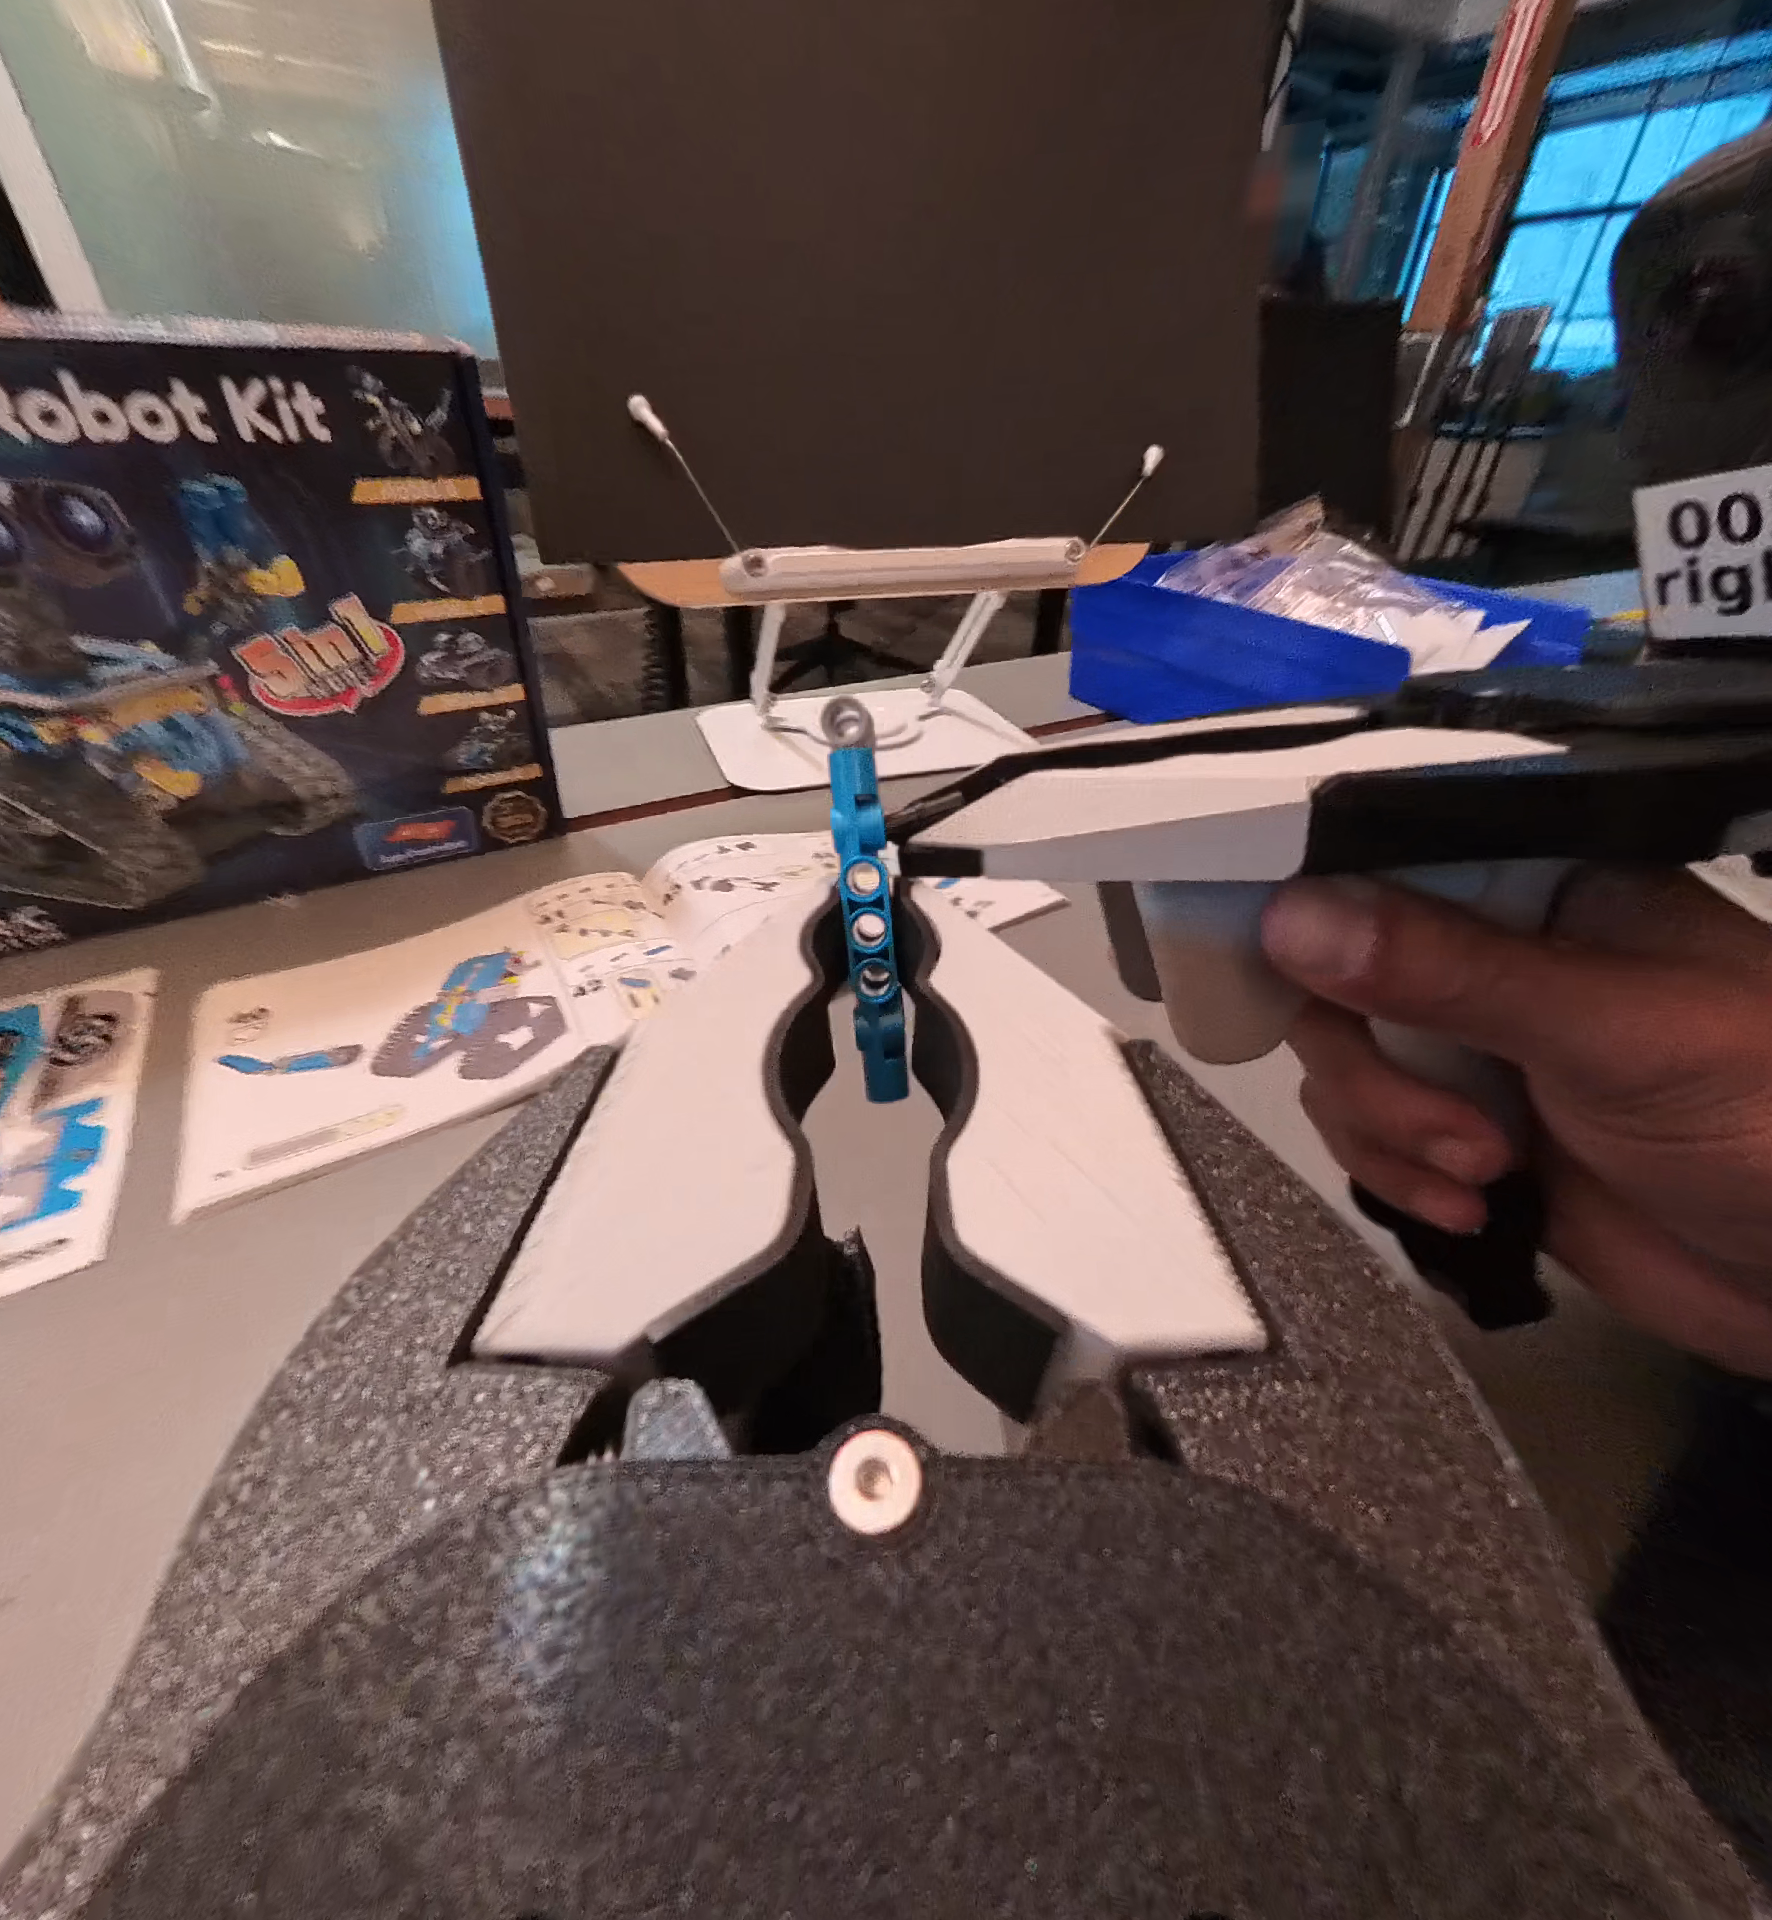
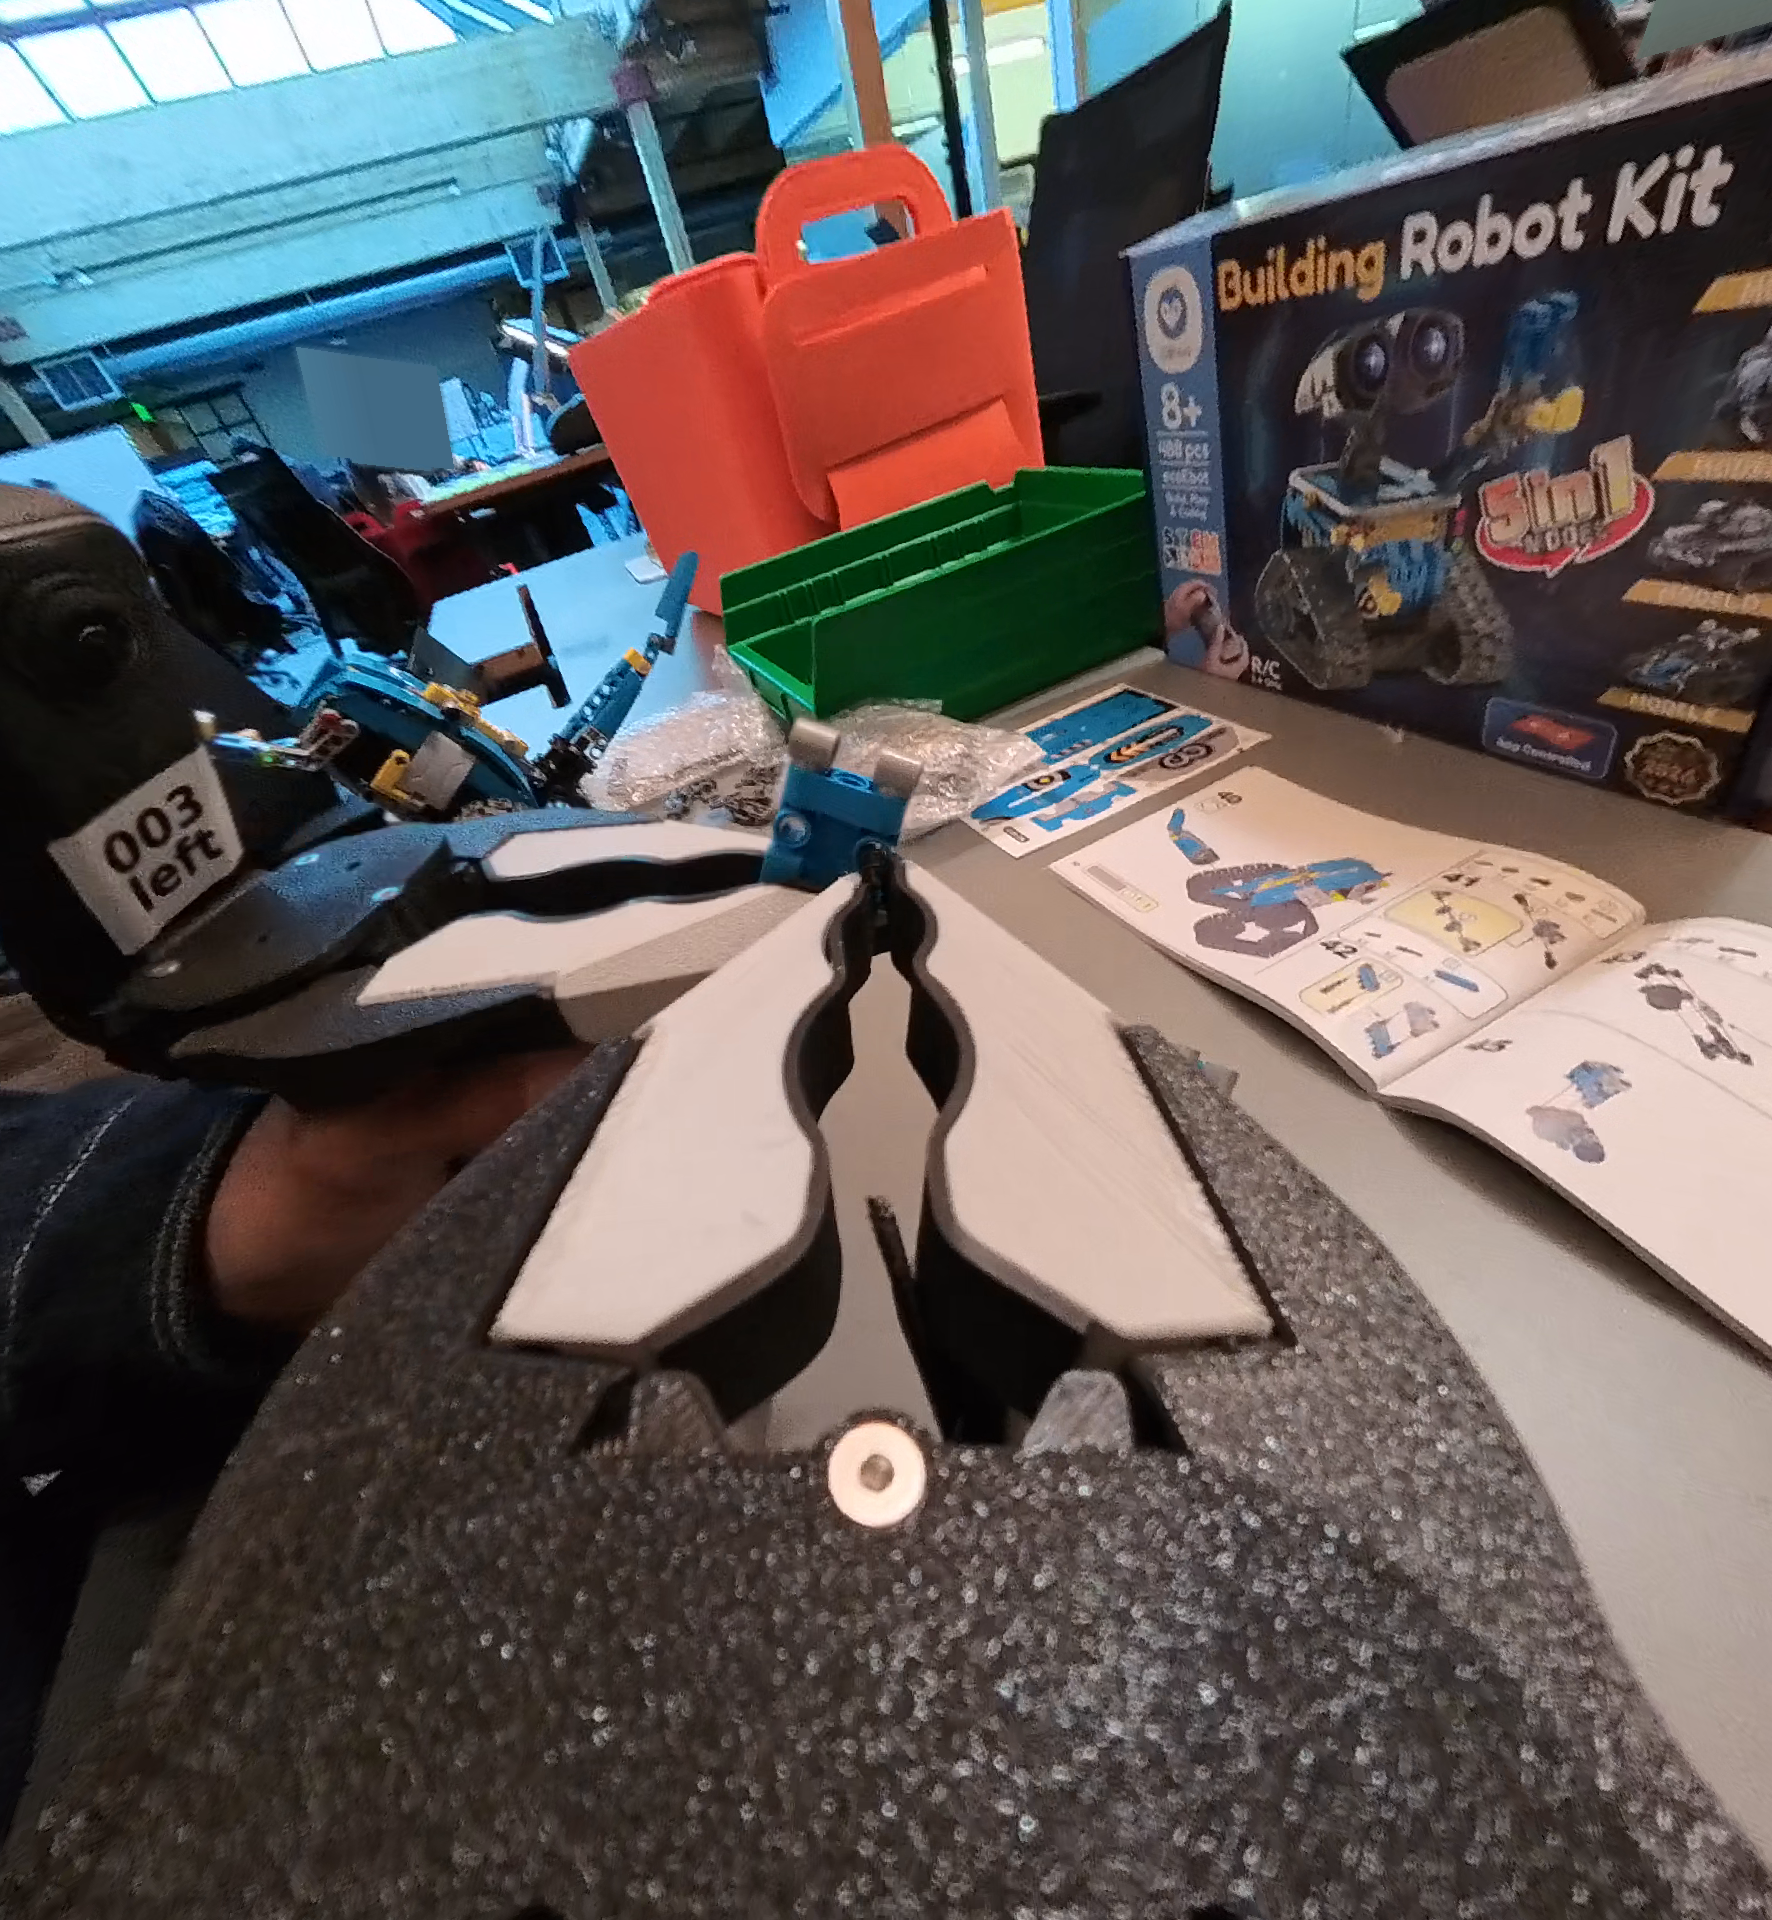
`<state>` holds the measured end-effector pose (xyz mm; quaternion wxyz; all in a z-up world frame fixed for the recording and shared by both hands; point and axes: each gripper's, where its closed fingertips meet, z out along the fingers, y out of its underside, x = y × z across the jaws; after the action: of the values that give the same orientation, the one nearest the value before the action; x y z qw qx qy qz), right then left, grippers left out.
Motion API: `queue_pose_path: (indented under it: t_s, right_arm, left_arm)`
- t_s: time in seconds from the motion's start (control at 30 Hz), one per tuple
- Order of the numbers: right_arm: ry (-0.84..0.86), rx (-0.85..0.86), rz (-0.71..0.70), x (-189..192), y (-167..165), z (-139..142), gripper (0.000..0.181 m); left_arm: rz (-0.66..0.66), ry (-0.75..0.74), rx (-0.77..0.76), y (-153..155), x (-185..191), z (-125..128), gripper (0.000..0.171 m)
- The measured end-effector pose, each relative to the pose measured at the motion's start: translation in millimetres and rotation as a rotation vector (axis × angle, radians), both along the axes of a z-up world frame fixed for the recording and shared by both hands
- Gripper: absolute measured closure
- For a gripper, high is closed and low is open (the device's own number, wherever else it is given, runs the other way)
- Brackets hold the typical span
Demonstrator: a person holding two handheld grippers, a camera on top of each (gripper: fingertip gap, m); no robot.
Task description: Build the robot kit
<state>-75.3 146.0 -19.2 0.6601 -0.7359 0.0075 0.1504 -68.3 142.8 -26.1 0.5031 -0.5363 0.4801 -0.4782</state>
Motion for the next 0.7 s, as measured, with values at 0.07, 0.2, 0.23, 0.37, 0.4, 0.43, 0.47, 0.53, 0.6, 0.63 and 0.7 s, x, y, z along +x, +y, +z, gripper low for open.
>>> queue_pose_path:
  t_s: [0.07,0.2,0.23,0.37,0.4,0.43,0.47,0.53,0.6,0.63,0.7]
  right_arm:
    - [0.002,-0.008,0.020,2,-1,-2,0.179]
    - [-0.030,-0.034,0.043,3,1,-8,0.178]
    - [-0.049,-0.041,0.042,4,1,-10,0.178]
    - [-0.032,-0.047,0.057,5,1,-11,0.178]
    - [-0.026,-0.050,0.062,5,1,-12,0.178]
    - [-0.026,-0.051,0.069,5,0,-12,0.178]
    - [-0.025,-0.038,0.070,6,-1,-8,0.178]
    - [-0.054,-0.066,0.065,16,-7,-12,0.178]
    - [-0.120,-0.201,0.099,30,-20,-36,0.178]
    - [-0.156,-0.345,0.125,41,-32,-59,0.178]
    - [-0.211,-0.610,0.214,57,-74,-98,0.178]
  left_arm:
    - [0.024,0.030,0.049,1,2,-4,0.165]
    - [0.027,0.067,0.066,3,3,-10,0.165]
    - [0.019,0.071,0.049,3,3,-12,0.165]
    - [0.027,0.087,0.070,3,4,-14,0.164]
    - [0.019,0.087,0.046,4,4,-15,0.164]
    - [0.025,0.093,0.017,8,4,-17,0.164]
    - [0.026,0.104,-0.016,11,3,-20,0.164]
    - [0.037,0.122,-0.086,20,1,-27,0.164]
    - [0.058,0.142,-0.120,30,-3,-33,0.164]
    - [0.051,0.151,-0.140,31,-4,-36,0.164]
    - [0.018,0.168,-0.172,28,-3,-40,0.164]
